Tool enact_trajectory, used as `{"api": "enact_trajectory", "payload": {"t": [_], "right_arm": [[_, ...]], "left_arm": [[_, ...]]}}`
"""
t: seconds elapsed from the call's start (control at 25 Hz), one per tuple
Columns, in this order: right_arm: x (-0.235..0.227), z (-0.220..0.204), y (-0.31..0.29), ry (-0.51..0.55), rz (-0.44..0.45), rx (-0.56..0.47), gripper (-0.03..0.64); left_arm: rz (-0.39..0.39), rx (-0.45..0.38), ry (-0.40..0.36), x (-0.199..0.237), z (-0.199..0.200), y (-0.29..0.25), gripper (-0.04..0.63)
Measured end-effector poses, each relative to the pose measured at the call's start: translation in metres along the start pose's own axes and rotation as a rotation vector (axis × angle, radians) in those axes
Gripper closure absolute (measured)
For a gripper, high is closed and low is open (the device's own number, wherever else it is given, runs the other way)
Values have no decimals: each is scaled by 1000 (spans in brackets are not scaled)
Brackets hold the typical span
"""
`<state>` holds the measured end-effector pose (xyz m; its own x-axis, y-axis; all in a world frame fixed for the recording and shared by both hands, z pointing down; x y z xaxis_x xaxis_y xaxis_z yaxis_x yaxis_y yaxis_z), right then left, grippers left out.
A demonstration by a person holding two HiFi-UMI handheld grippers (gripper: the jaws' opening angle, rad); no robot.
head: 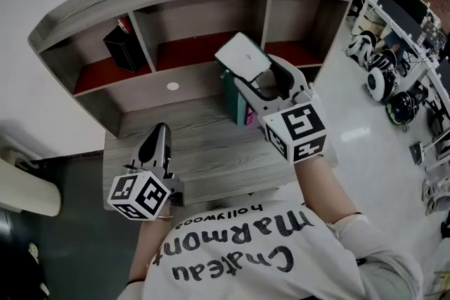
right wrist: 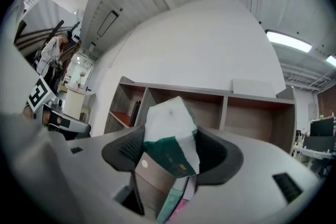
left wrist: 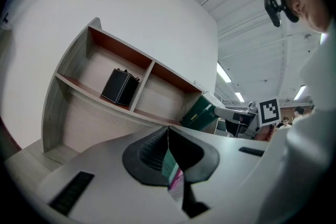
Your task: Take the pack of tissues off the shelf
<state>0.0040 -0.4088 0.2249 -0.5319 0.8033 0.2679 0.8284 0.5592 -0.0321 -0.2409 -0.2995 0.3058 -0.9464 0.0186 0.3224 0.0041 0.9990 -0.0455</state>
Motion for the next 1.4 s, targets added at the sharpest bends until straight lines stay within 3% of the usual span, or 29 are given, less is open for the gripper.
{"api": "enact_trajectory", "payload": {"t": [0.6,0.96,1.4], "right_arm": [[32,-57,49,-145,13,80,314],[51,-87,88,-249,-15,133,313],[82,-113,137,-327,-16,154,311]], "left_arm": [[-23,24,-24,-40,-27,31,577],[3,61,-47,-68,-59,59,577],[40,98,5,-87,-93,108,577]]}}
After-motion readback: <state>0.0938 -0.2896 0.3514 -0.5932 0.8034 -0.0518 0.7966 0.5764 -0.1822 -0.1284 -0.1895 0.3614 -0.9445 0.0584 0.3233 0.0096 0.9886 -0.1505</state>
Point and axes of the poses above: the fingertips, and each gripper's own axes: y backward along the fingers, x to its left, z out of its top, the point moved 7 cm from there along y, backward along the fingers, and after that the axes turned 15 degrees about z, right-handed, at the moved point
